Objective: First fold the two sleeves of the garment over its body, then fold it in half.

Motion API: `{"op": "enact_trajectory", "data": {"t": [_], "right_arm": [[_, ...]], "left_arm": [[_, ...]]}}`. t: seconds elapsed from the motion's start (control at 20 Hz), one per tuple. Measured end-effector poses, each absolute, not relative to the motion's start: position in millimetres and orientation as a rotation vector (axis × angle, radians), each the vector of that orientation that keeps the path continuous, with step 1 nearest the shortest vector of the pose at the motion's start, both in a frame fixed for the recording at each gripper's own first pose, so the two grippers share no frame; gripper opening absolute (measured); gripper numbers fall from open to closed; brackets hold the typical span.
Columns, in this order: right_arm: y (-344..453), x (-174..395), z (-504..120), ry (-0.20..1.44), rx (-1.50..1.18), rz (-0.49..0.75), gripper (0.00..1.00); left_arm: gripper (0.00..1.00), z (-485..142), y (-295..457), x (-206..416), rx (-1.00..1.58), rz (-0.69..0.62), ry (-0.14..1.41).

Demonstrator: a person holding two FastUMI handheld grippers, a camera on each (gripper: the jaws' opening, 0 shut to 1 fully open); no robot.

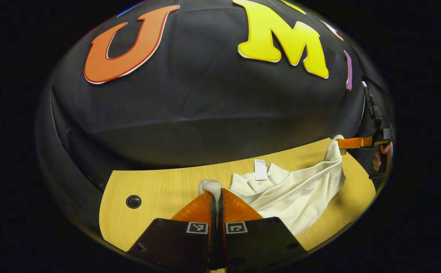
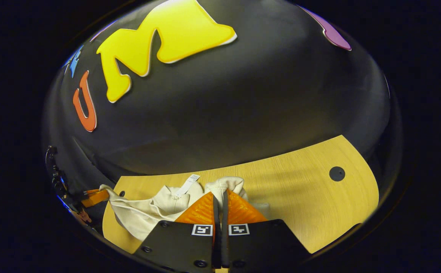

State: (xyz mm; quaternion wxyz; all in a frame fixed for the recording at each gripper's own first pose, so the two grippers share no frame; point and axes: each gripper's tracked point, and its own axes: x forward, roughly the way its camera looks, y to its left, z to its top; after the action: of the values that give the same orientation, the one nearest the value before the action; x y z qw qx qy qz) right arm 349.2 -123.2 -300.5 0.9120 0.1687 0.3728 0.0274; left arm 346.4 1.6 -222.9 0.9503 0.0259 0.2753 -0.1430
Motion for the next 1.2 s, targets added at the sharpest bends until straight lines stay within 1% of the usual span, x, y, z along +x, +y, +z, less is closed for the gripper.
{"op": "enact_trajectory", "data": {"t": [0.2,0.35,0.45,0.5,0.6,0.65,0.7,0.75,0.8,0.85,0.95,1.0,1.05,1.1,1.15,1.2], "right_arm": [[-120.5,367.2,-349.9,0.794,0.340,0.027,0.00],[-125.9,375.2,-370.0,0.789,0.325,0.001,0.01],[-122.8,377.0,-379.5,0.795,0.325,-0.008,0.00],[-123.2,377.2,-384.4,0.798,0.324,-0.020,0.01],[-123.0,375.0,-381.7,0.785,0.328,-0.031,0.06],[-119.8,375.4,-376.7,0.771,0.336,-0.023,0.10],[-121.4,375.7,-370.2,0.750,0.329,-0.026,0.14],[-122.8,374.2,-362.4,0.727,0.317,-0.024,0.12],[-124.0,371.5,-353.7,0.711,0.302,-0.028,0.32],[-125.5,367.8,-343.8,0.695,0.293,-0.029,0.52],[-123.2,356.7,-328.3,0.673,0.275,-0.023,0.54],[-122.4,350.5,-317.5,0.658,0.257,-0.016,0.59],[-117.5,341.3,-304.8,0.645,0.243,-0.005,0.71],[-112.5,332.9,-291.0,0.631,0.228,0.008,0.74],[-106.7,322.0,-275.5,0.613,0.216,0.026,0.75],[-103.0,313.4,-257.9,0.587,0.199,0.035,0.83]], "left_arm": [[0.02,-265.7,-5.0,369.4,0.053,-0.281,0.577],[0.03,-288.8,-5.1,383.0,0.060,-0.256,0.580],[0.03,-304.1,-3.2,382.8,0.100,-0.247,0.620],[0.04,-306.8,-0.6,383.7,0.115,-0.230,0.629],[0.09,-299.2,-4.7,385.8,0.072,-0.224,0.598],[0.15,-292.4,-2.6,383.8,0.063,-0.215,0.585],[0.39,-288.2,-0.1,381.3,0.066,-0.203,0.582],[0.62,-283.3,2.5,379.8,0.062,-0.195,0.575],[0.86,-276.4,6.0,378.0,0.049,-0.179,0.558],[0.99,-267.3,12.8,374.1,0.030,-0.160,0.539],[1.00,-242.3,25.6,364.3,-0.026,-0.124,0.486],[1.00,-227.4,33.6,357.9,-0.056,-0.108,0.464],[1.00,-214.7,44.9,353.8,-0.083,-0.094,0.454],[1.00,-202.8,53.5,350.1,-0.099,-0.079,0.441],[1.00,-198.5,57.3,348.3,-0.105,-0.067,0.424],[1.00,-188.6,60.7,341.7,-0.104,-0.056,0.401]]}}
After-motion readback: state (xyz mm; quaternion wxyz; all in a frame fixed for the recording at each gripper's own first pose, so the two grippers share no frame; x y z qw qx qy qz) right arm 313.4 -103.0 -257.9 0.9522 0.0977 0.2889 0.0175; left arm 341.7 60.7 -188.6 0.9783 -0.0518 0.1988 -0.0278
